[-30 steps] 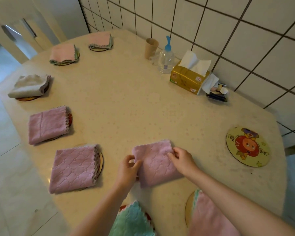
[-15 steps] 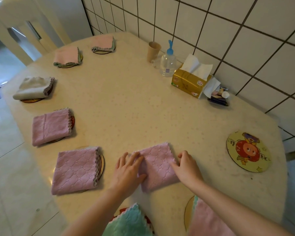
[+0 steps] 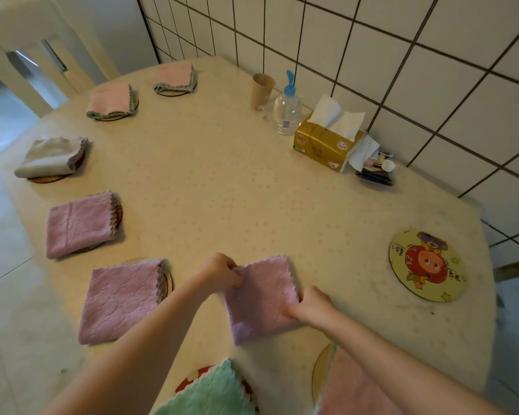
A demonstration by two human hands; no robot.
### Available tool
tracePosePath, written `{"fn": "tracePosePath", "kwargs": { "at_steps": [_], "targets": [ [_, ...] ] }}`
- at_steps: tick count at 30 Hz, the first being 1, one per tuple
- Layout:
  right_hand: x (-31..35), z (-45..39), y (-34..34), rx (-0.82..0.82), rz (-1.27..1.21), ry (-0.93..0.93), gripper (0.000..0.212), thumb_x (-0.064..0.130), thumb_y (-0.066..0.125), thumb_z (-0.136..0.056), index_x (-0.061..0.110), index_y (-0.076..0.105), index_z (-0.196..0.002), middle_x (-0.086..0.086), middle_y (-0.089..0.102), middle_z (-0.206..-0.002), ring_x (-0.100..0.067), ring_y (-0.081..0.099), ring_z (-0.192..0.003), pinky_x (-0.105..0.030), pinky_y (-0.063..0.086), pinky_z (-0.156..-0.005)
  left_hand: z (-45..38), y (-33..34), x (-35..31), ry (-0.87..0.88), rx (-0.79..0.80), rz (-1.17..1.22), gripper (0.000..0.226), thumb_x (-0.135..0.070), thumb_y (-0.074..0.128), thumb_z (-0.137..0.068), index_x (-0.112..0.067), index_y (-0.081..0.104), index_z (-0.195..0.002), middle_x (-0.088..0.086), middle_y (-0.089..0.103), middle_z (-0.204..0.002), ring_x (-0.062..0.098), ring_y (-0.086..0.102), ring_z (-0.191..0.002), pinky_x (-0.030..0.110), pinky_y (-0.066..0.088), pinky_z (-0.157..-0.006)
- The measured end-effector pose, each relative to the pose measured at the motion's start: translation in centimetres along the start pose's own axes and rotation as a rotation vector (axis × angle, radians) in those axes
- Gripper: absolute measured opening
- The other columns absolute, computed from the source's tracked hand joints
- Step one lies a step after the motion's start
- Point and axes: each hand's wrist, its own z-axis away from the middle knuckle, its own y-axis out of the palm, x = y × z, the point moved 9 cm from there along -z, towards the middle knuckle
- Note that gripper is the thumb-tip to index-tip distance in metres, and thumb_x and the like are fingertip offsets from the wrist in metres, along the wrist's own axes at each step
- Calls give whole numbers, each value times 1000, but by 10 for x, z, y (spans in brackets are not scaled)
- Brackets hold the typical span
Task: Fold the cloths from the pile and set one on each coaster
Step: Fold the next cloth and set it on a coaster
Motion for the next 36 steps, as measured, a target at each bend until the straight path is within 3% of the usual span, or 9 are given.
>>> {"fn": "tracePosePath", "kwargs": {
  "at_steps": [3, 7, 12, 16, 19, 24, 28, 32, 36],
  "targets": [
    [-2, 4, 1, 55, -132, -60, 16, 27, 63, -70, 19, 50, -67, 4, 50, -65, -13, 48, -61, -24, 32, -50, 15, 4, -3, 37, 119, 234, 10, -5, 60, -75, -13, 60, -70, 3, 53, -72, 16, 50, -70, 26, 45, -64],
    [-7, 19, -6, 156, -506, -129, 9, 15, 64, -69, 16, 63, -78, -1, 55, -71, -13, 50, -67, -25, 36, -60, 46, 11, -23, 120, 352, 540, 13, -3, 56, -71, -10, 60, -81, 8, 52, -80, 19, 53, -78, 32, 50, -68],
    [-33, 35, -53, 259, -1048, -108, 14, -2, 65, -81, 4, 61, -93, -18, 62, -90, -26, 59, -83, -38, 53, -70, 59, 30, -68, 166, 481, 704, 45, -2, 57, -62, 1, 62, -107, 10, 62, -91, 22, 60, -85, 34, 54, -71],
    [-68, 31, -116, 88, -1263, -141, 25, -1, 66, -80, 14, 52, -93, -10, 62, -91, -23, 61, -79, -32, 53, -59, 62, 63, -117, 206, 458, 747, 45, -3, 59, -63, 0, 58, -108, 6, 62, -86, 16, 60, -77, 31, 55, -69],
    [-103, 19, -170, -149, -1290, -136, 37, 4, 71, -77, 18, 55, -107, -5, 63, -96, -20, 61, -80, -29, 48, -58, 62, 97, -160, 253, 471, 738, 50, 0, 65, -70, -12, 57, -118, 12, 66, -103, 24, 64, -92, 43, 55, -85],
    [-159, 6, -253, -552, -1162, -98, 45, 12, 76, -75, 19, 55, -114, -6, 62, -103, -22, 62, -91, -38, 55, -76, 56, 148, -234, 398, 412, 630, 87, 5, 70, -77, -42, 28, -136, 7, 64, -114, 23, 65, -102, 37, 58, -81],
    [-178, -7, -291, -647, -1057, -175, 39, 12, 75, -77, 20, 56, -110, -9, 64, -100, -15, 63, -79, -27, 51, -63, 50, 163, -282, 583, 243, 474, 108, -1, 78, -69, -34, 14, -150, -8, 42, -134, 12, 45, -124, 36, 48, -97],
    [-198, -24, -300, -693, -888, -145, 40, 15, 73, -80, 16, 55, -116, -3, 62, -99, -7, 59, -75, -21, 45, -57, 36, 187, -293, 608, 263, 385, 101, -3, 78, -67, -21, 23, -150, 2, 32, -148, 37, 47, -125, 41, 46, -96],
    [-226, -43, -291, -729, -726, -19, 54, 22, 75, -78, 11, 48, -124, -9, 59, -116, -18, 58, -92, -27, 46, -75, 21, 205, -280, 618, 185, 85, 99, -32, 76, -61, -7, 31, -145, 12, 31, -150, 26, 32, -138, 25, 27, -110]
  ]
}}
